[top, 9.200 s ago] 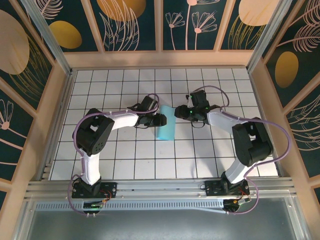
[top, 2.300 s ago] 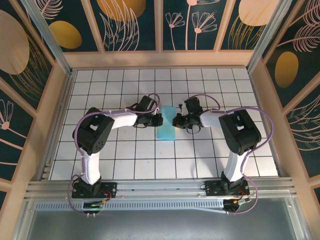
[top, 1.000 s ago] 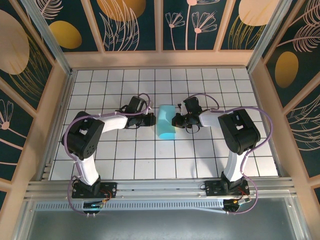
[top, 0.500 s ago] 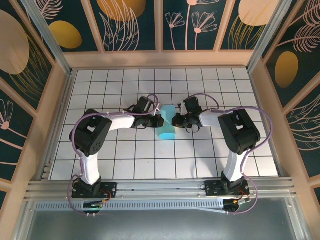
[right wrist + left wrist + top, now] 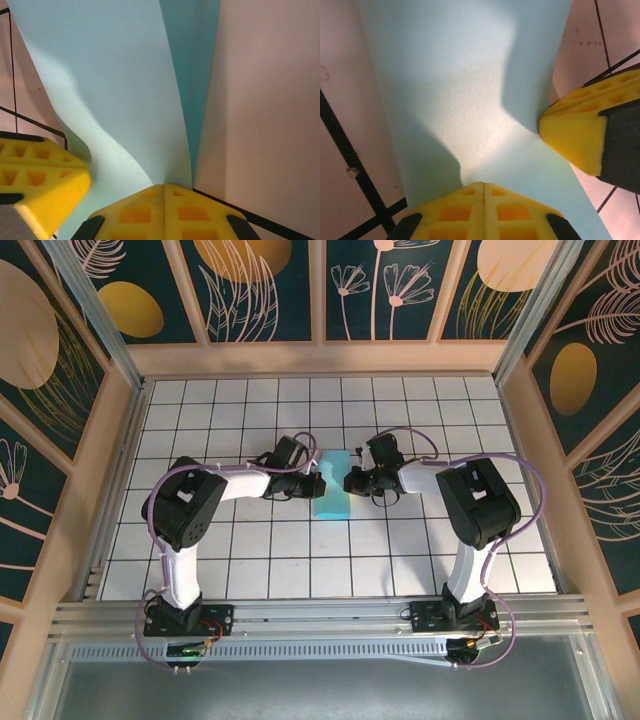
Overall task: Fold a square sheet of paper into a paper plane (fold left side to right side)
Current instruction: Hold the square sheet of paper at the center of the table.
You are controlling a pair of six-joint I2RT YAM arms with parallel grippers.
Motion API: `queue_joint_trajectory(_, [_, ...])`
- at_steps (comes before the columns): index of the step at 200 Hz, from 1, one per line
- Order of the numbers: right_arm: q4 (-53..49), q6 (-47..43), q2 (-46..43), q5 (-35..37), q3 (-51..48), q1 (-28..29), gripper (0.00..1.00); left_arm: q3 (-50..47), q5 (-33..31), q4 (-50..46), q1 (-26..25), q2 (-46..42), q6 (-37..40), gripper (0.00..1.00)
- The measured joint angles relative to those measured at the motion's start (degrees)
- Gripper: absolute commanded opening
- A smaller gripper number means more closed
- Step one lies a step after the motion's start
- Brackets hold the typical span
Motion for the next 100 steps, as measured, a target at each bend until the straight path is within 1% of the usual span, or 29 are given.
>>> queue_joint_trajectory(100, [-2.6, 0.02, -0.13, -0.02, 1.51, 0.04, 0.0, -0.28, -0.13, 0.85, -0.04, 0.28, 0.0, 0.05])
